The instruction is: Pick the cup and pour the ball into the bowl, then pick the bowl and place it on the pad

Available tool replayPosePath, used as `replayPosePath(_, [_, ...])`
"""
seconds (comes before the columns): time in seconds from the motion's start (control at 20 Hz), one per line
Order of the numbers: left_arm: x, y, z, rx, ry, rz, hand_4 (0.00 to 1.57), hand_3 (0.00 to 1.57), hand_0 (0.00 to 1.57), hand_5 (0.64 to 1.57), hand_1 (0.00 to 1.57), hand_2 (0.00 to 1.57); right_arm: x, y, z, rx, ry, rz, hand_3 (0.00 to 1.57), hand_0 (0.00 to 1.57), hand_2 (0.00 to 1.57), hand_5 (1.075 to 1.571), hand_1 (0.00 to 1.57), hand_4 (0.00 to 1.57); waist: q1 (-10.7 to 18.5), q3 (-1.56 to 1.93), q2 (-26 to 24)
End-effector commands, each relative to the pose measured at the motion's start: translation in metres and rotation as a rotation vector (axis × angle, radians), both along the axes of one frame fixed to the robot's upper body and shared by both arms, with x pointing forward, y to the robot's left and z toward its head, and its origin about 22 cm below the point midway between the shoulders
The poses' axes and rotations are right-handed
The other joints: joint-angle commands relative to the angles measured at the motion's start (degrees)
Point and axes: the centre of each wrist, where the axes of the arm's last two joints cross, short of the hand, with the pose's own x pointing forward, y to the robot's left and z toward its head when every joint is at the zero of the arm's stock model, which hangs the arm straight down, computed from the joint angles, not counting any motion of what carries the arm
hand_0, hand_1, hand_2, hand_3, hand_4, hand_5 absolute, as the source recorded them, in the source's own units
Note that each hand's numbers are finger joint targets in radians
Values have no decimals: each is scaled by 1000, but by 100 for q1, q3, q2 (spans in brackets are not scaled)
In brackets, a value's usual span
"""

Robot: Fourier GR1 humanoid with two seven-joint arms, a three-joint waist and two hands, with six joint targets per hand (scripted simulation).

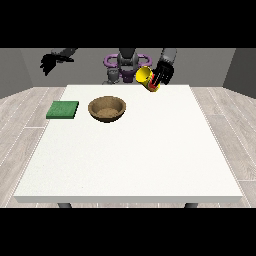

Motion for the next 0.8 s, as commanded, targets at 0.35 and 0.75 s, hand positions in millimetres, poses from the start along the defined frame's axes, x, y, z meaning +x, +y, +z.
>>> replayPosePath(0.35, [10,-91,22,604,-95,-69,1380,1571,1501,1400,1501,1571,1,-7,-6,6,21,26,0,0,0,1571,0,0,-256,6,-162])
replayPosePath(0.75, [-11,-159,3,1082,-105,-197,1556,1571,1533,1164,1533,1571,-5,-11,-22,29,51,19,0,0,0,1570,0,0,-133,11,-246])
